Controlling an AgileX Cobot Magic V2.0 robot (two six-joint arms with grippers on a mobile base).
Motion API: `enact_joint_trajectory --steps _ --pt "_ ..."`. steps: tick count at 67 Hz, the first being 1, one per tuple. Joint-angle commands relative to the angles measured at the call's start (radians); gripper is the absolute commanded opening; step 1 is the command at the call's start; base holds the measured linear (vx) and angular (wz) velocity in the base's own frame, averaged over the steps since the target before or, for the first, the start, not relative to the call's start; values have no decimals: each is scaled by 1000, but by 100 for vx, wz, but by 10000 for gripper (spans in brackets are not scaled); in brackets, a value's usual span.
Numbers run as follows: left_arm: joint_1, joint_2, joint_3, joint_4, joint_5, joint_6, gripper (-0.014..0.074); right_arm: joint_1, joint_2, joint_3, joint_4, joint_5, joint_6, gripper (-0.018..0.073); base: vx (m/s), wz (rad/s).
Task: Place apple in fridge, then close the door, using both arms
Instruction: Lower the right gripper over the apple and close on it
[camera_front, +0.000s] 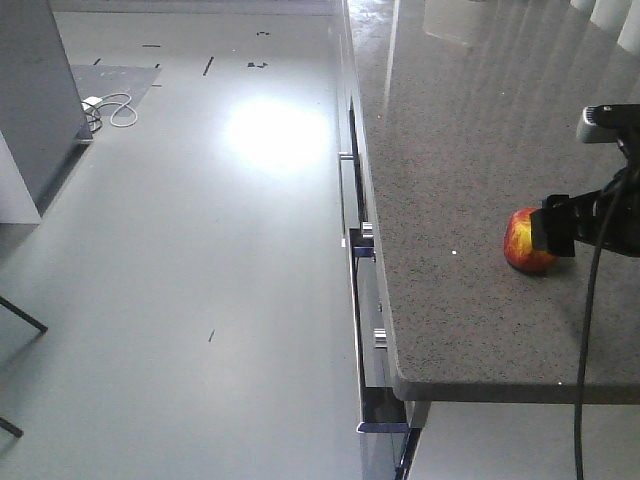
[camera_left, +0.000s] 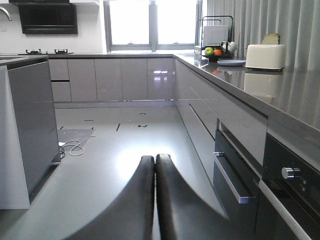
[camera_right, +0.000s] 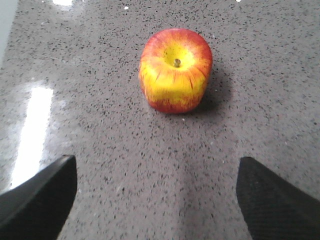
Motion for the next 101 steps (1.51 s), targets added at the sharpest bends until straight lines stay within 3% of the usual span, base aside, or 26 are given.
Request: enact_joint_trajectory --steps 1,43,65,101 --pt "2 -12 -16 -3 -75 -8 -6 0 40 -83 -18 -34 -5 618 0 0" --pt "2 -12 -16 -3 -75 -8 -6 -3 384 -366 -85 17 53 608 0 0" --pt "2 -12 -16 -3 -75 -8 -6 -3 470 -407 -97 14 47 575 0 0" --pt "2 -12 -16 -3 -75 -8 -6 -3 435 -408 -109 77 43 253 0 0"
